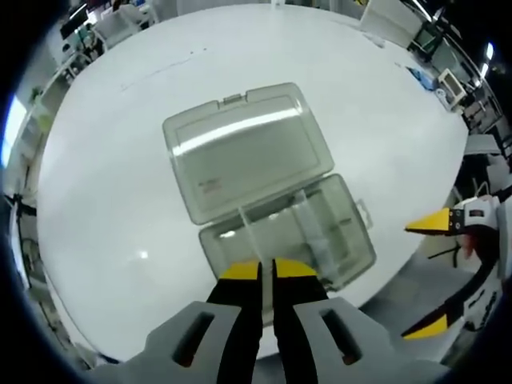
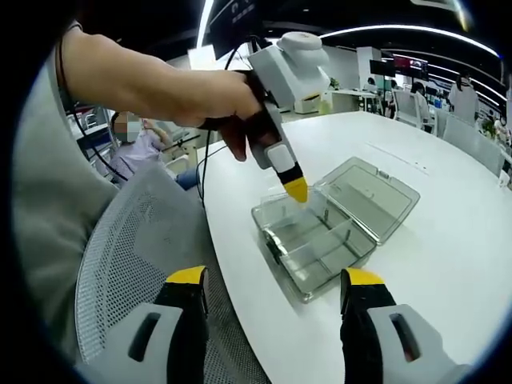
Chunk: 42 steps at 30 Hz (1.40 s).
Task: Insert the divider into the dual guide fixture by aligning both edges with the guide slots and pushing it downward to the bottom, including one-sided entry, uneven engagement, binding, and posture correction.
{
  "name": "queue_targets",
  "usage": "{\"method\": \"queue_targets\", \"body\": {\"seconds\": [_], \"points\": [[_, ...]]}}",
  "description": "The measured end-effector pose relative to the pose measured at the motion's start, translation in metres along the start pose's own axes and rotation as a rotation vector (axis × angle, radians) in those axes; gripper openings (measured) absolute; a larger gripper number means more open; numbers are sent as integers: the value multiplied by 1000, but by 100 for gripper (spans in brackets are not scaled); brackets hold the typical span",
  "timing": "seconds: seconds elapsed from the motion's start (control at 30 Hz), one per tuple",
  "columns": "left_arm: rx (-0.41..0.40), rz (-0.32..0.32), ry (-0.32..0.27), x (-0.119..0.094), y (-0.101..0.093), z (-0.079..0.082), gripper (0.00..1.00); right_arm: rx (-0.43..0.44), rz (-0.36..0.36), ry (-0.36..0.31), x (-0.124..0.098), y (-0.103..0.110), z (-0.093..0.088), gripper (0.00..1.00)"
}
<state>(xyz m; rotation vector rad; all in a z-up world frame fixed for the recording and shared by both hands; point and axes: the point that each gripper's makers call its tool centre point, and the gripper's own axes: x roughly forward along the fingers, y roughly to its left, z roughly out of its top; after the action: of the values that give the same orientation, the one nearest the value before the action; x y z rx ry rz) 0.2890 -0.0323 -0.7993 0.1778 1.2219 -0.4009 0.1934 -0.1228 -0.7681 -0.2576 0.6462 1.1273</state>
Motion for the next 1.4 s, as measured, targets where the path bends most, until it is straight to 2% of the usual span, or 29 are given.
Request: {"method": "queue_targets", "body": {"seconds": [0.7,1.4], "points": [[35,15,-47,0,-2,1,0,8,0,6,1,0,-4,64],[30,37,-101,1,-3,-1,0,10,3,6,2,2,-5,64]]}}
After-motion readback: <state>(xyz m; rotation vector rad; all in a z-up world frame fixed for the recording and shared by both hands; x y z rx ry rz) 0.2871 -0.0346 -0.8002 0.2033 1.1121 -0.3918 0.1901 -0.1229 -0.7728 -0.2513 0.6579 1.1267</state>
